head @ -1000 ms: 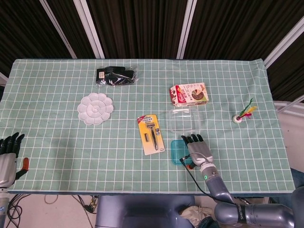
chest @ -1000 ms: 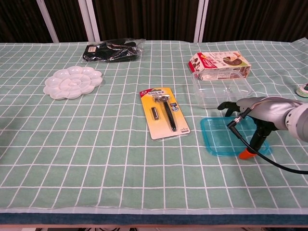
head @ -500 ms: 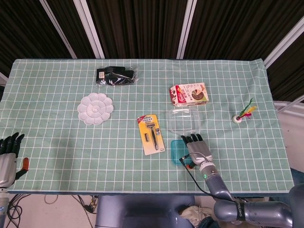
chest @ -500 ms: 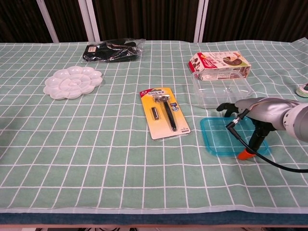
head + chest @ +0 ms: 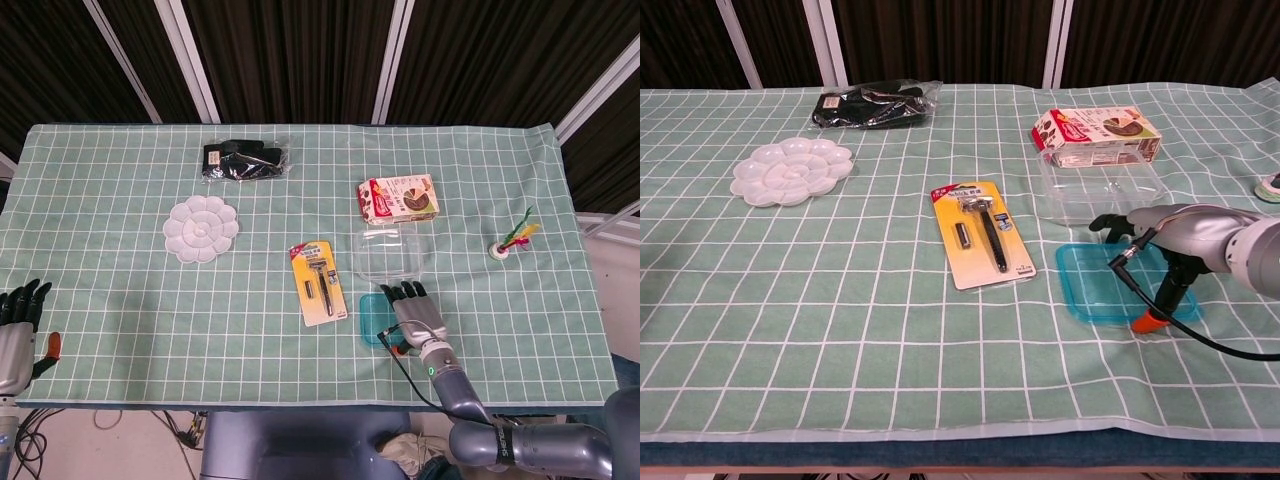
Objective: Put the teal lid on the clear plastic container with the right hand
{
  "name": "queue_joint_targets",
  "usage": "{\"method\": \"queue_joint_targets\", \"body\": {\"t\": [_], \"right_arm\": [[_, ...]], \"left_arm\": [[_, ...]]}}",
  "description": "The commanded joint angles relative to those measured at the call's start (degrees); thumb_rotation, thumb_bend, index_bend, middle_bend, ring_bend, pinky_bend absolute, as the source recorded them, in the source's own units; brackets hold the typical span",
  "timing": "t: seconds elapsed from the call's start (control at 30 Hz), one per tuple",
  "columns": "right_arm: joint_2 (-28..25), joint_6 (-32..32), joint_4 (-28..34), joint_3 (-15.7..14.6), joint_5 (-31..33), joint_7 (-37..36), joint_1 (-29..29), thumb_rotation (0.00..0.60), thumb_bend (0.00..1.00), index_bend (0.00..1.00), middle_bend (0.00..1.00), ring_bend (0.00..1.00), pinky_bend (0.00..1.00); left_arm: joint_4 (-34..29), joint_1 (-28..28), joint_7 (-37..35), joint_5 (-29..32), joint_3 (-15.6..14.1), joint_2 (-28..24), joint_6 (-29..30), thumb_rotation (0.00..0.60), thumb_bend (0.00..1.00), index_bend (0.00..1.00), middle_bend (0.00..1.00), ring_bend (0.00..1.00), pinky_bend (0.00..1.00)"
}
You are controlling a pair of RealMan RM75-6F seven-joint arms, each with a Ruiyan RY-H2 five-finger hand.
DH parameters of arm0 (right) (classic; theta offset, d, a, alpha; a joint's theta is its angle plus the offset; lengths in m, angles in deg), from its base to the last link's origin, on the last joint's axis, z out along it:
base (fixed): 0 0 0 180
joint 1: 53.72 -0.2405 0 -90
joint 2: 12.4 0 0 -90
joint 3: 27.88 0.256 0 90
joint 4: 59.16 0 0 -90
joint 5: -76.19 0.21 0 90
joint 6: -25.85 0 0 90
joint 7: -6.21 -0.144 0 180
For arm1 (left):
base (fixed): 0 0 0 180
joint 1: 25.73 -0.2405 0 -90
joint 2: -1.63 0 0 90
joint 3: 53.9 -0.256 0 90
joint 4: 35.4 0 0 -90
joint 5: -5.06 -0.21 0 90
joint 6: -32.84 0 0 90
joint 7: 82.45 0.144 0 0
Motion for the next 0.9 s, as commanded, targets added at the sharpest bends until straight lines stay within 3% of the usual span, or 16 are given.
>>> {"method": "queue_joint_targets", "body": {"t": [0.03,0.23,0.63,0.9], "right_arm": [[0.04,-0.18,-0.14,0.32,-1.16,-1.5,0.6,0.6,0.25,0.0,0.41,0.06,0.0],[-1.22,0.38,0.77,0.52,-2.63,-4.2,1.62,0.6,0.3,0.0,0.47,0.13,0.0],[-4.19,-1.07,2.93,-0.53,-12.66,-9.6,4.61,0.6,0.31,0.0,0.48,0.13,0.0],[-9.78,-3.29,9.06,-1.4,-17.91,-11.19,6.85,0.6,0.31,0.0,0.48,0.13,0.0]], "left_arm": [[-0.04,0.0,-0.05,0.03,0.0,-0.02,-0.02,0.6,0.53,0.02,0.0,0.0,0.0],[-0.12,0.01,-0.1,0.17,-0.04,-0.08,-0.15,0.6,0.53,0.02,0.0,0.0,0.0],[-0.2,0.01,0.06,0.21,-0.06,-0.1,-0.07,0.6,0.53,0.02,0.0,0.0,0.0],[-0.18,0.0,0.08,0.18,-0.09,-0.1,-0.05,0.6,0.53,0.02,0.0,0.0,0.0]]}}
